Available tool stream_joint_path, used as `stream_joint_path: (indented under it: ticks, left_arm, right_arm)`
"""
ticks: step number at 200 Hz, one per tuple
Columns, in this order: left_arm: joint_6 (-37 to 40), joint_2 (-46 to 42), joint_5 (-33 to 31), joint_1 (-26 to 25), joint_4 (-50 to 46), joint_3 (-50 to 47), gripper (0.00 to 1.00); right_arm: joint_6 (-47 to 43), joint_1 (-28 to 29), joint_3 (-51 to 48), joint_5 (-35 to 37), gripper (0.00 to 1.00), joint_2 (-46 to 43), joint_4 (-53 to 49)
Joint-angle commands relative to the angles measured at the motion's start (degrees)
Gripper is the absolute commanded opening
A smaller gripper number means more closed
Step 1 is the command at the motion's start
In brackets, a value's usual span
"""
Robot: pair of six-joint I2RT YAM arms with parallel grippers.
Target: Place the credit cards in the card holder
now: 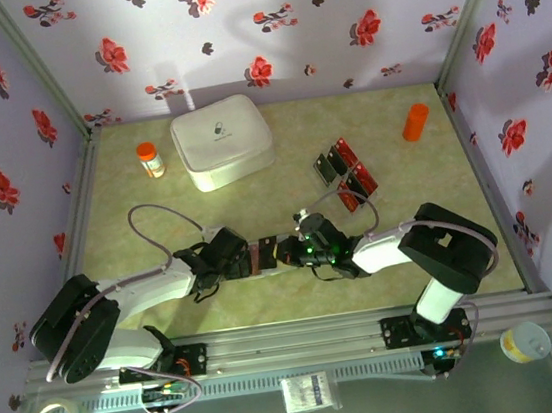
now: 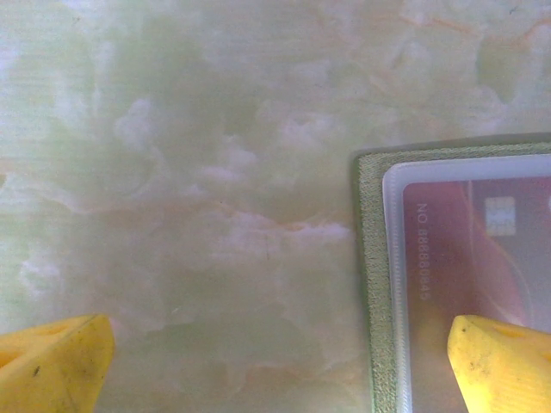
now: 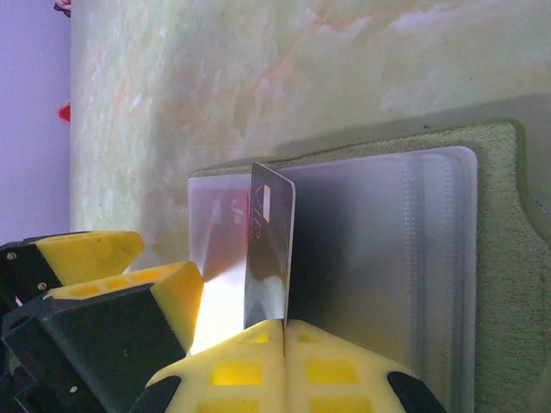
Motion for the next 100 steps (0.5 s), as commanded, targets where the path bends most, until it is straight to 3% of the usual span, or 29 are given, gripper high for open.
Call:
stream_joint_path:
  ticks: [1, 100]
  left_arm:
    - [0.0, -0.2, -1.4, -0.3, -2.2, -0.9, 1.00]
    - [0.0, -0.2, -1.5, -0.3, -2.3, -1.0, 1.00]
  right_arm:
    - [-1.1, 0.5, -0.7, -1.0, 0.00, -0.9, -3.3]
    - [-3.5, 0.5, 3.0, -3.8, 0.00, 0.0, -11.6]
